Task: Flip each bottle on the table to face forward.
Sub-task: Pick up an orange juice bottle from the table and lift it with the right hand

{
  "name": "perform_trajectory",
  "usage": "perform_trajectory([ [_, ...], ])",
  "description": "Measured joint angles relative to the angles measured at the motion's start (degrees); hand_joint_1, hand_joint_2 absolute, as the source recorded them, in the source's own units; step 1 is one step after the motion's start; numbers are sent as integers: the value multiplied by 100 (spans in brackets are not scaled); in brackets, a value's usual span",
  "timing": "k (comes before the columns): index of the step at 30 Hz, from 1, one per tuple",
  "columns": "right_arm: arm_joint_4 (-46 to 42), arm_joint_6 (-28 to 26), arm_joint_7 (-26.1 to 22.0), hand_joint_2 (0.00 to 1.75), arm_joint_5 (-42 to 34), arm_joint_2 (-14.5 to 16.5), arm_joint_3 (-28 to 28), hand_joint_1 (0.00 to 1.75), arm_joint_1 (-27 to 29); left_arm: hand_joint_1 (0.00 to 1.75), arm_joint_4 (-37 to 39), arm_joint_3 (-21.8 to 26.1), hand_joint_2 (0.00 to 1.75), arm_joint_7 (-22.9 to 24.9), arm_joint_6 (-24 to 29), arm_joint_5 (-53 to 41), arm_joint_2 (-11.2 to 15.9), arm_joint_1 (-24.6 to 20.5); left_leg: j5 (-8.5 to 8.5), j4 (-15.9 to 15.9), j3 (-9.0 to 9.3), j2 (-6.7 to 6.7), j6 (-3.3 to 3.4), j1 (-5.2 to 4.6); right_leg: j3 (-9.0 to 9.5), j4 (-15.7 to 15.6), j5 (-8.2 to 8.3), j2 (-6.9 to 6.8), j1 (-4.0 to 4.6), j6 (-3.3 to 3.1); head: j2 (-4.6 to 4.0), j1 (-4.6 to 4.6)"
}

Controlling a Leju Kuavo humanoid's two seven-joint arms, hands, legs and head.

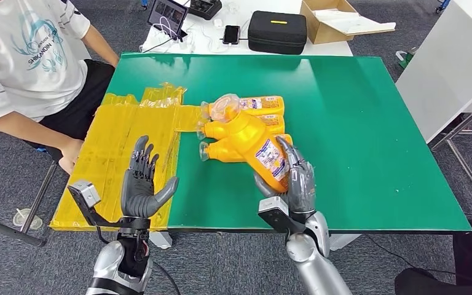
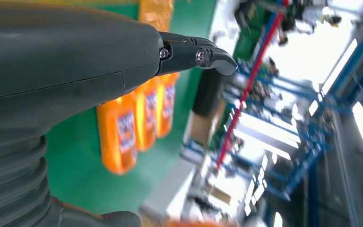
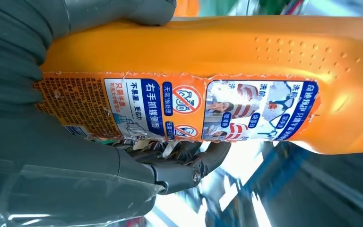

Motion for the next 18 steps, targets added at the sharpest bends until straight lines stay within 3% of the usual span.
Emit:
perform_trajectory([
  [5,623,436,-375,175,-203,290,41,175,-8,0,-76,-212,175,67,-310,134,25,-10,0,-1,0,0,-1,4,-2,0,-1,0,3,-1,-1,0],
  [18,1530,282,-459,175,120,742,583,175,-218,0,122,-417,175,275,-552,216,66,-135,1,-1,-4,2,-1,1,-5,0,-1,1,1,-1,-1,1],
])
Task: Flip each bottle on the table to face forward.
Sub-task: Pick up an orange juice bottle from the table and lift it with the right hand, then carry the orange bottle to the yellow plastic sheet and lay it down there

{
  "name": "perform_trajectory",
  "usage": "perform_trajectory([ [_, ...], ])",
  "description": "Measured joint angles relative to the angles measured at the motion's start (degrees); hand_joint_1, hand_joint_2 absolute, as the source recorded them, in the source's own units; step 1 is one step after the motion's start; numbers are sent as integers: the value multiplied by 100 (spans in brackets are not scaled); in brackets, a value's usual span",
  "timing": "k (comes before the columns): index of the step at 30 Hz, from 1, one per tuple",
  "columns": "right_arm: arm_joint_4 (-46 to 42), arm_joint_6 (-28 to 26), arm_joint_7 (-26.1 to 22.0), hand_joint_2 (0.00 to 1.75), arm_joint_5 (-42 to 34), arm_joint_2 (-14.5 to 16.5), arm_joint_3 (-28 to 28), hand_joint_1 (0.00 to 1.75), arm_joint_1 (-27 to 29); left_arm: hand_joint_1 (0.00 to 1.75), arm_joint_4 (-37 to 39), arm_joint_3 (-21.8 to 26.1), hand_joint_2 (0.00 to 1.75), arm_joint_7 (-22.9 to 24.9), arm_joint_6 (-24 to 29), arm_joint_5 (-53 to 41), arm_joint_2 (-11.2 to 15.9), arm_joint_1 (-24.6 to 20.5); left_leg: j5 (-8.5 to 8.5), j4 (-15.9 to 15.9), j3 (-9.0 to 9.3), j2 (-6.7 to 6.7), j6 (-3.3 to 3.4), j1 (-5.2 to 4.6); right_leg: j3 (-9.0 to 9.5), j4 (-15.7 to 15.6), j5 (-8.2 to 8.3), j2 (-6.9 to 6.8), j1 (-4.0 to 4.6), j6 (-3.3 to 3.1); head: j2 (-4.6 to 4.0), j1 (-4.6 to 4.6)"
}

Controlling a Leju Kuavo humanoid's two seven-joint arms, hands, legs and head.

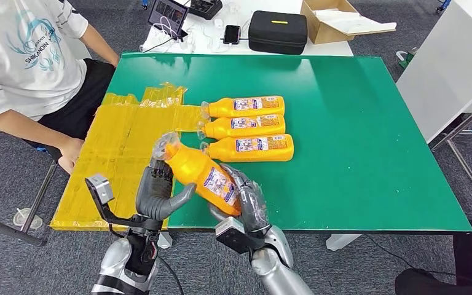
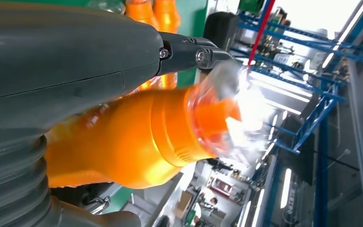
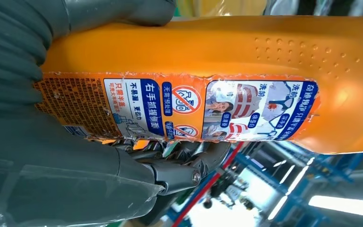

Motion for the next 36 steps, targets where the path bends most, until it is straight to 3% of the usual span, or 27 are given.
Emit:
perform_trajectory([
  [17,293,-261,207,175,251,45,506,175,-155,0,593,10,175,252,-371,459,24,-212,0,0,-2,0,0,0,-2,0,0,0,0,0,0,1],
  [30,910,233,250,175,42,120,627,175,-376,0,718,31,175,279,-614,750,48,-213,0,0,-2,0,-1,0,-4,0,0,0,0,0,0,0],
  [31,952,269,247,175,25,129,635,175,-388,8,724,31,175,273,-603,724,55,-213,0,0,-2,0,-1,0,-4,0,0,0,0,0,0,1],
  [32,996,302,242,175,7,140,641,175,-399,30,728,31,175,262,-585,689,59,-213,0,0,-2,0,-1,0,-5,0,0,1,0,0,0,1],
  [34,1077,345,223,175,-21,168,652,175,-415,101,736,31,175,221,-530,602,62,-214,0,0,-2,0,-1,0,-6,0,0,1,0,0,0,1],
  [35,1115,355,215,175,-38,186,655,175,-422,129,740,31,175,197,-500,551,62,-214,0,0,-2,0,-1,0,-6,0,0,1,0,0,0,1],
  [36,1151,362,210,175,-59,204,656,175,-428,143,743,30,175,168,-469,496,62,-214,0,0,-2,0,-1,0,-6,0,0,1,0,0,0,0],
])
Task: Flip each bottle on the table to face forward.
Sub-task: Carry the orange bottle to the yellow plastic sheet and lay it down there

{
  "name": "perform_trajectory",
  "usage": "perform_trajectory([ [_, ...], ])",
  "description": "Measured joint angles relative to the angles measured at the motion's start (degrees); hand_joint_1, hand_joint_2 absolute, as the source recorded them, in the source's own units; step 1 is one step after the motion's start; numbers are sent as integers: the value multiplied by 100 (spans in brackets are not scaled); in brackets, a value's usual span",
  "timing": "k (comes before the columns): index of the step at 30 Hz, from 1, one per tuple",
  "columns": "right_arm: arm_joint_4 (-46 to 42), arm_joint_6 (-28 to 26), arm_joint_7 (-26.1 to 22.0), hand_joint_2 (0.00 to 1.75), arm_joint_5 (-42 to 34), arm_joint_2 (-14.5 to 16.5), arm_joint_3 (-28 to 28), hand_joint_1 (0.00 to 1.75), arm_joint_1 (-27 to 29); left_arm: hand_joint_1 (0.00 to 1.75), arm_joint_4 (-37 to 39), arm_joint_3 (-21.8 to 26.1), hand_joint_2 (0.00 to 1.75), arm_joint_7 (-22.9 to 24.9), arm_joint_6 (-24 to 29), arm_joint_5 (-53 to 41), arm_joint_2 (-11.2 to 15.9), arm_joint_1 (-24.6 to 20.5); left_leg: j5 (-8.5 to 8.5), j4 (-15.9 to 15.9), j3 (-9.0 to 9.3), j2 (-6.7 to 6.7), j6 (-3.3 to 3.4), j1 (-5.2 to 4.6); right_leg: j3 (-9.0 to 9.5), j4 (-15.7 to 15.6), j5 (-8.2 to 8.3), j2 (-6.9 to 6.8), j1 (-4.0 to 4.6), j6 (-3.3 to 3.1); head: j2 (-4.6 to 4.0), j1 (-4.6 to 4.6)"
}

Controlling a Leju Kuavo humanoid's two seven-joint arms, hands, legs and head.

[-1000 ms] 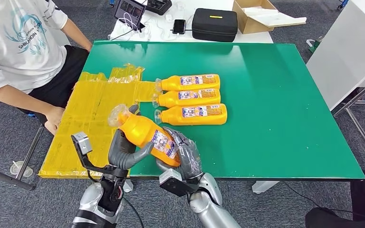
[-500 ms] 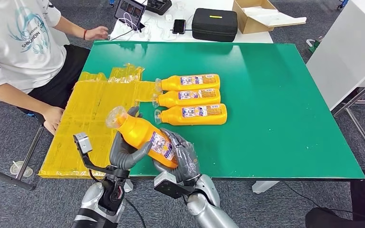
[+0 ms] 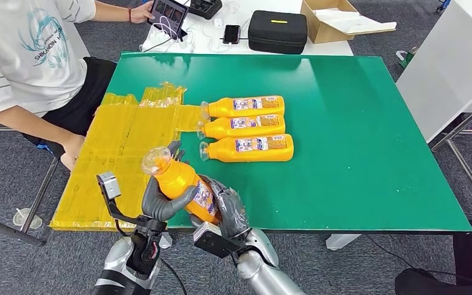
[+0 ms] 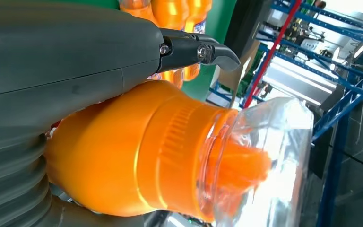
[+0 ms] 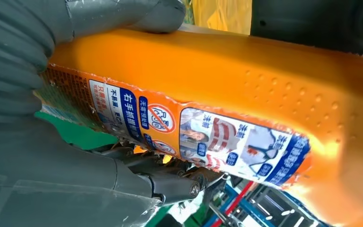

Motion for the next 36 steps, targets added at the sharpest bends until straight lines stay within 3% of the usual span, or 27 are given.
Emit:
perform_trajectory([
  [4,108,14,-3,175,-63,40,0,175,-30,143,21,-2,175,-78,70,-148,0,0,0,0,0,0,0,0,0,0,0,0,0,0,0,1],
  [8,167,15,-7,175,-76,49,0,175,-51,174,30,-2,175,-87,86,-179,0,1,0,0,0,0,0,0,0,0,0,0,0,0,1,2],
  [16,230,205,-7,175,-257,92,0,175,-66,175,-20,-124,175,-450,931,-1232,0,0,0,0,0,0,0,0,0,0,0,0,0,0,1,1],
  [23,229,188,-20,175,-331,97,-4,174,-65,175,-72,-177,175,-469,915,-1550,0,5,0,0,0,0,0,0,1,0,0,0,0,0,0,1],
  [28,198,-84,-43,175,-310,102,-8,138,-57,175,-72,-163,175,-391,707,-1396,0,-5,1,0,0,0,0,0,1,0,0,0,0,0,0,1],
  [30,164,-211,-43,175,-297,105,-14,75,-56,175,-73,-158,175,-364,682,-1330,0,-18,1,0,0,0,0,0,1,0,0,0,0,0,0,1],
  [32,132,-283,-43,87,-289,108,-19,7,-54,175,-75,-157,175,-342,669,-1278,0,-36,1,0,0,0,0,0,1,0,0,0,0,0,0,1],
  [34,95,-343,-41,0,-303,115,-22,0,-52,175,-81,-152,175,-302,665,-1205,0,-53,1,0,0,0,0,0,1,0,0,0,0,0,0,1],
  [36,42,-399,-38,0,-356,129,-33,0,-50,175,-98,-141,175,-245,665,-1084,0,-60,1,0,0,0,0,0,1,0,0,0,0,0,1,1],
])
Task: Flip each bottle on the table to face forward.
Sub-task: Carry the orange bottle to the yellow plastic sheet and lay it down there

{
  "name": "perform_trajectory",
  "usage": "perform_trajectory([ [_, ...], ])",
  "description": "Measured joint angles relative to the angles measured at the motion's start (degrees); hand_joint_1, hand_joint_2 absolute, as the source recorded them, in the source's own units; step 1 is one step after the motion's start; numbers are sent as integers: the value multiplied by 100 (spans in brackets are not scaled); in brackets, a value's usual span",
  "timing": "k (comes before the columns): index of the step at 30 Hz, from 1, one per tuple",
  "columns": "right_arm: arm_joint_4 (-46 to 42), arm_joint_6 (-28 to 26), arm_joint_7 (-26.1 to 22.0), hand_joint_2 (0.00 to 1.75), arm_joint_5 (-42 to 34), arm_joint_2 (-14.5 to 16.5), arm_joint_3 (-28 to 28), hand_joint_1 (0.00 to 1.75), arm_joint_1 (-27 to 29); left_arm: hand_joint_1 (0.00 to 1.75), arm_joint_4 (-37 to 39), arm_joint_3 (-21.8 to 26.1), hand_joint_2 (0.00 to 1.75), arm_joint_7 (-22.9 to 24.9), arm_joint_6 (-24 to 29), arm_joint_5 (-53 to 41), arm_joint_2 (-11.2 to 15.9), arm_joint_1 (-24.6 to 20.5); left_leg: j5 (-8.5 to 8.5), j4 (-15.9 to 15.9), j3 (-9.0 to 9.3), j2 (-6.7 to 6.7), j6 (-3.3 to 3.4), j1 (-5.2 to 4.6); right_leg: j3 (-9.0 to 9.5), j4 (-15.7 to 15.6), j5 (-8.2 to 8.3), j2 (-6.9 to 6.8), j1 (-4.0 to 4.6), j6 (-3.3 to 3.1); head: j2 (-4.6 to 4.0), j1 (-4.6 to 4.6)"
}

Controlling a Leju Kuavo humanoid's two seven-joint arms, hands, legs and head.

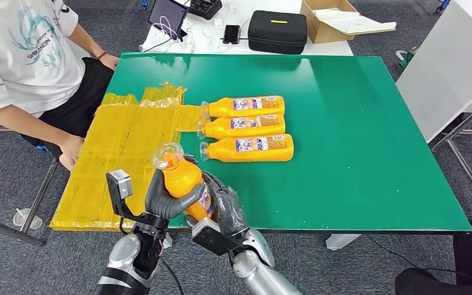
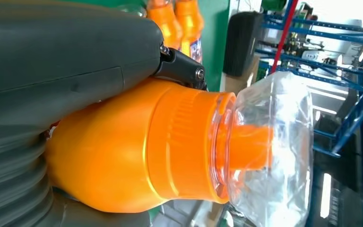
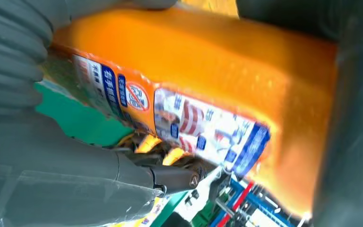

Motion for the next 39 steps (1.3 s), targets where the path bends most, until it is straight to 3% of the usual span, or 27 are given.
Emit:
perform_trajectory([
  [13,-985,322,-17,0,-555,25,-49,0,204,175,-223,394,175,2,616,362,46,-204,2,0,0,0,-2,1,-1,0,0,0,1,0,0,0],
  [24,-1150,341,-18,0,-574,24,-53,0,248,175,-258,460,175,-7,650,351,58,-228,2,0,0,1,-2,1,-1,0,0,0,0,0,1,1],
  [27,-1456,362,-22,0,-654,2,-57,0,373,175,-262,560,175,-131,992,248,67,-266,2,0,0,0,-2,1,-1,0,0,0,0,0,0,1],
  [28,-1756,316,-58,0,-753,-22,-52,0,495,175,-277,662,175,-303,1591,-167,99,-345,2,0,0,0,-3,1,-1,0,0,0,1,0,-1,0],
  [31,-2873,53,-194,0,-1292,-122,98,0,809,175,-101,885,175,-606,4460,-3566,464,-981,9,0,1,-2,-8,5,-1,1,0,-1,4,-1,-1,0],
  [32,-3091,28,-205,0,-1437,-146,172,0,830,175,102,882,175,-511,5026,-4628,609,-1228,12,0,1,-3,-10,6,1,1,0,-2,5,-2,-1,1],
  [35,-3356,71,-209,0,-1622,-183,334,0,830,175,828,839,175,-229,5479,-6016,890,-1731,17,-1,2,5,-12,5,-1,2,10,2,4,-12,-1,-1],
  [39,-3579,81,-210,0,-1732,-249,511,0,831,175,1741,739,175,100,5533,-6934,1167,-2180,17,-1,3,27,-13,4,-6,2,17,10,4,-20,1,1],
])
